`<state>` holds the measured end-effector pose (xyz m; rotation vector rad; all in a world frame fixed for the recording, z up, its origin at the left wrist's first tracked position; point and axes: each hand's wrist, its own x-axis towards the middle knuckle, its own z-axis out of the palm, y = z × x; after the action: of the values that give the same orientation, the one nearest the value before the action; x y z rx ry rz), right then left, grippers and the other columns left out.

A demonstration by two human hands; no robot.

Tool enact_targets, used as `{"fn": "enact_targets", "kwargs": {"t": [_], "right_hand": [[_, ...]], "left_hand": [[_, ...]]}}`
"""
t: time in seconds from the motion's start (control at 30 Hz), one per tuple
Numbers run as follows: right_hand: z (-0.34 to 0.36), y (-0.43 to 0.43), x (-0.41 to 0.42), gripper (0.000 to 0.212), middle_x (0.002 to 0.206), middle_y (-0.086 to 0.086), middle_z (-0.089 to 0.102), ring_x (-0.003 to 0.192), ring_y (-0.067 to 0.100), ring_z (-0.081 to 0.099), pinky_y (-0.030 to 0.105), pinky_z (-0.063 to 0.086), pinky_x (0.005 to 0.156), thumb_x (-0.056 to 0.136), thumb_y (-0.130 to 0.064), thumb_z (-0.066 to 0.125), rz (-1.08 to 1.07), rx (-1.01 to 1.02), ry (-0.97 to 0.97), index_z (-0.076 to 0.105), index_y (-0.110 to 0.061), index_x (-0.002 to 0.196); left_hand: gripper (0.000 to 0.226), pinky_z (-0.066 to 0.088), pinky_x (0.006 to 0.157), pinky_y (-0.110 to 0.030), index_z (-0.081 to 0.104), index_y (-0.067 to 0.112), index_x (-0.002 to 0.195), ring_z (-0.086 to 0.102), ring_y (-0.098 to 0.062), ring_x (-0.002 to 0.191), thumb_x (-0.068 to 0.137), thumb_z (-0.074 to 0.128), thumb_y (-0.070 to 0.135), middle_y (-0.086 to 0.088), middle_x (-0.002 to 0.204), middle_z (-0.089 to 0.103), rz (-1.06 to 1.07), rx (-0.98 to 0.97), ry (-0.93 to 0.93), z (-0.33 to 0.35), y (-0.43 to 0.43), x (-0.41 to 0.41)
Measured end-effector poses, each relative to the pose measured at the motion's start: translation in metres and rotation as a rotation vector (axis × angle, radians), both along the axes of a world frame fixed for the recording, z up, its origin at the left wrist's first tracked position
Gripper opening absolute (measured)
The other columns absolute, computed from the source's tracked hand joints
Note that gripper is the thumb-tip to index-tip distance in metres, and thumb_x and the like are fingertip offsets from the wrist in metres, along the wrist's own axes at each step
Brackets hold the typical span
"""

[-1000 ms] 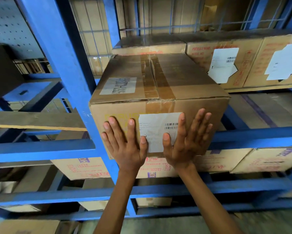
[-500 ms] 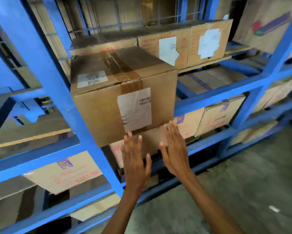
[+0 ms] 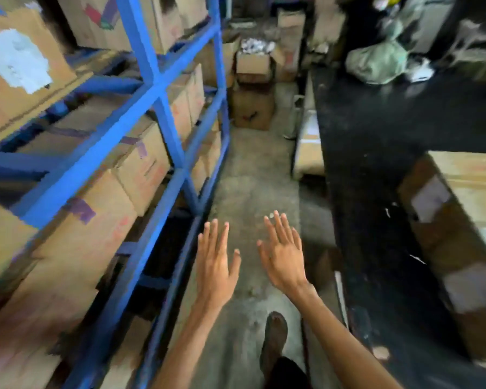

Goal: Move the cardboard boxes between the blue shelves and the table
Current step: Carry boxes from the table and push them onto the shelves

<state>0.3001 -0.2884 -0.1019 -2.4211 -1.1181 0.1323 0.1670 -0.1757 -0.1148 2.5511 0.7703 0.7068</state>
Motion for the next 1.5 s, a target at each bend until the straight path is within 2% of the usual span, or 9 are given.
{"fn": "enact_targets", "kwargs": {"t": [0.2,0.3,0.57,0.73,0.87,1.17,1.27,1.33,1.5], "right_hand": [[0.026,-0.103,0.087,0.064,0.174,0.006,0.005,0.161,0.022,-0.007,0.046,0.003,0.129,0.108,-0.04,0.039,-0.432,-0.014,-0.057,0.019,-0.021,0.165],[0.04,-0.151,0.125,0.065,0.174,0.004,0.001,0.16,0.021,-0.012,0.046,-0.003,0.129,0.108,-0.046,0.036,-0.616,-0.032,-0.115,0.018,-0.023,0.166],[0.048,-0.251,0.18,0.076,0.174,0.003,-0.003,0.16,0.022,-0.01,0.046,0.0,0.13,0.102,-0.058,0.042,-1.027,-0.04,-0.096,0.013,-0.028,0.166],[0.019,-0.304,0.185,0.089,0.171,0.003,-0.017,0.159,0.024,-0.016,0.046,-0.001,0.13,0.097,-0.065,0.047,-1.187,-0.176,0.028,0.001,-0.03,0.166],[-0.003,-0.336,0.183,0.098,0.173,0.007,-0.015,0.159,0.025,-0.017,0.048,-0.003,0.128,0.092,-0.066,0.055,-1.298,-0.236,0.121,0.001,-0.031,0.166],[-0.032,-0.37,0.204,0.122,0.165,0.022,-0.03,0.152,0.038,-0.031,0.057,-0.021,0.119,0.08,-0.074,0.065,-1.433,-0.384,0.191,-0.014,-0.032,0.163],[-0.04,-0.373,0.209,0.121,0.166,0.024,-0.027,0.154,0.042,-0.027,0.062,-0.016,0.122,0.079,-0.073,0.067,-1.439,-0.415,0.196,-0.01,-0.033,0.164],[-0.044,-0.375,0.206,0.118,0.168,0.024,-0.02,0.156,0.043,-0.018,0.064,-0.007,0.124,0.079,-0.069,0.07,-1.435,-0.405,0.174,-0.002,-0.032,0.166],[-0.046,-0.397,0.187,0.112,0.171,0.019,-0.006,0.159,0.039,-0.007,0.06,0.002,0.127,0.078,-0.072,0.068,-1.399,-0.37,0.094,0.009,-0.035,0.165]], "left_hand": [[0.062,0.015,0.127,-0.049,0.038,0.005,0.155,0.02,-0.035,0.155,0.099,0.063,0.016,-0.018,0.165,0.026,-0.384,-0.082,-0.106,0.022,-0.051,0.157],[0.06,0.014,0.128,-0.045,0.039,0.005,0.155,0.02,-0.033,0.156,0.101,0.055,0.024,-0.017,0.166,0.027,-0.575,-0.099,-0.131,0.039,-0.089,0.229],[0.063,0.007,0.129,-0.04,0.029,0.013,0.16,0.008,-0.02,0.159,0.104,0.047,0.035,-0.007,0.169,0.018,-1.052,-0.055,-0.07,0.058,-0.193,0.363],[0.077,-0.006,0.127,-0.028,0.017,0.02,0.163,-0.004,-0.017,0.159,0.101,0.058,0.038,-0.001,0.171,0.004,-1.251,0.045,0.114,0.036,-0.238,0.422],[0.092,-0.014,0.122,-0.025,0.004,0.026,0.164,-0.017,-0.016,0.156,0.096,0.065,0.038,0.0,0.171,-0.008,-1.361,0.175,0.276,0.018,-0.266,0.456],[0.115,-0.01,0.126,-0.037,-0.009,0.024,0.163,-0.02,-0.029,0.156,0.087,0.075,0.044,-0.013,0.168,-0.02,-1.463,0.488,0.469,-0.014,-0.321,0.5],[0.121,-0.014,0.125,-0.039,-0.024,0.026,0.157,-0.025,-0.031,0.153,0.088,0.075,0.035,-0.016,0.163,-0.03,-1.459,0.585,0.478,-0.024,-0.329,0.505],[0.12,-0.015,0.124,-0.041,-0.028,0.026,0.153,-0.026,-0.033,0.153,0.09,0.072,0.04,-0.017,0.162,-0.032,-1.458,0.608,0.469,-0.029,-0.33,0.503],[0.11,-0.007,0.127,-0.045,-0.019,0.023,0.159,-0.016,-0.036,0.156,0.093,0.063,0.056,-0.018,0.165,-0.023,-1.493,0.549,0.434,-0.034,-0.336,0.483]]}}
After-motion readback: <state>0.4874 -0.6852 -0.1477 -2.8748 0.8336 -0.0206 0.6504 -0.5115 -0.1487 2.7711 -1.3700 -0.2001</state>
